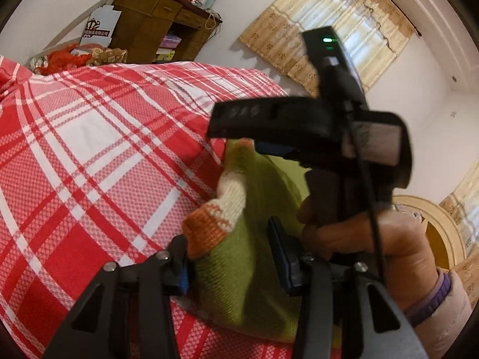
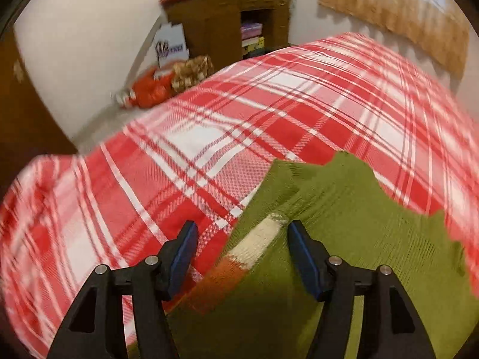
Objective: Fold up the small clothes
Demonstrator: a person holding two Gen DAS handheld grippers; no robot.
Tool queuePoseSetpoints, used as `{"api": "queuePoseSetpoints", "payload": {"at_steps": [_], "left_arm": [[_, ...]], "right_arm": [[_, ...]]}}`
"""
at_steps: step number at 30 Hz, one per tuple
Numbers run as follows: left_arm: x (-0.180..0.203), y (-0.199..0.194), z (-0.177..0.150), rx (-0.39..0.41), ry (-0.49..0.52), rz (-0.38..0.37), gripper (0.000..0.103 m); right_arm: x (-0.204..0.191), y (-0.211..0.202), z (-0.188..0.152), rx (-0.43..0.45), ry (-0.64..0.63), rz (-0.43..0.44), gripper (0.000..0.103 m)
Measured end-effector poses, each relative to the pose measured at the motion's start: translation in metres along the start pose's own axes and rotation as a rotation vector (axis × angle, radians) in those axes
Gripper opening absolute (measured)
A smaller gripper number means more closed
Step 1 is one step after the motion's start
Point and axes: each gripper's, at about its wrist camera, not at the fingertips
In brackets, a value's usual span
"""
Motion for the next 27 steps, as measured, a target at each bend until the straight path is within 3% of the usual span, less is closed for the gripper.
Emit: {"api": "queuePoseSetpoints", "payload": {"at_steps": [2,4,7,10,16,21,27], "left_arm": [[0.002,0.000,0.000,-0.001,0.006,0.005,0.046],[0.003,0.001,0.001,-0.006,0.015,0.008,0.041],[0.002,0.005,0.004,-0.020,0.015,0.003,0.027],[0.006,0.004,0.006,-0.023,0.038,0.016,0.025],[0.045,-0.009,0.008,0.019,0.243,0.058,0.022],[0.104,-0.017,0.008,0.057,0.425,0.045,0.021],[0.177,-0.013,-0.026,0.059,0.664,-0.013,0.019]], "right_arm": [[-0.002,-0.001,-0.004,0.008,-0.033,-0.023,0.056],[0.007,-0.004,-0.006,0.014,-0.027,-0.054,0.035],[0.034,-0.019,-0.007,0.023,0.117,0.041,0.013],[0.062,-0.045,-0.018,0.071,0.254,0.130,0.011],[0.120,-0.103,-0.048,0.186,0.433,0.260,0.011],[0.163,-0.137,-0.079,0.217,0.488,0.235,0.011],[0.225,-0.168,-0.118,0.257,0.569,0.178,0.011]]}}
Point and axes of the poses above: each gripper's, at about its wrist camera, not at the fingertips, and y roughly the way its jaws point, x to its right, z to its top, and after that the axes turned 5 degrees about y, right-handed
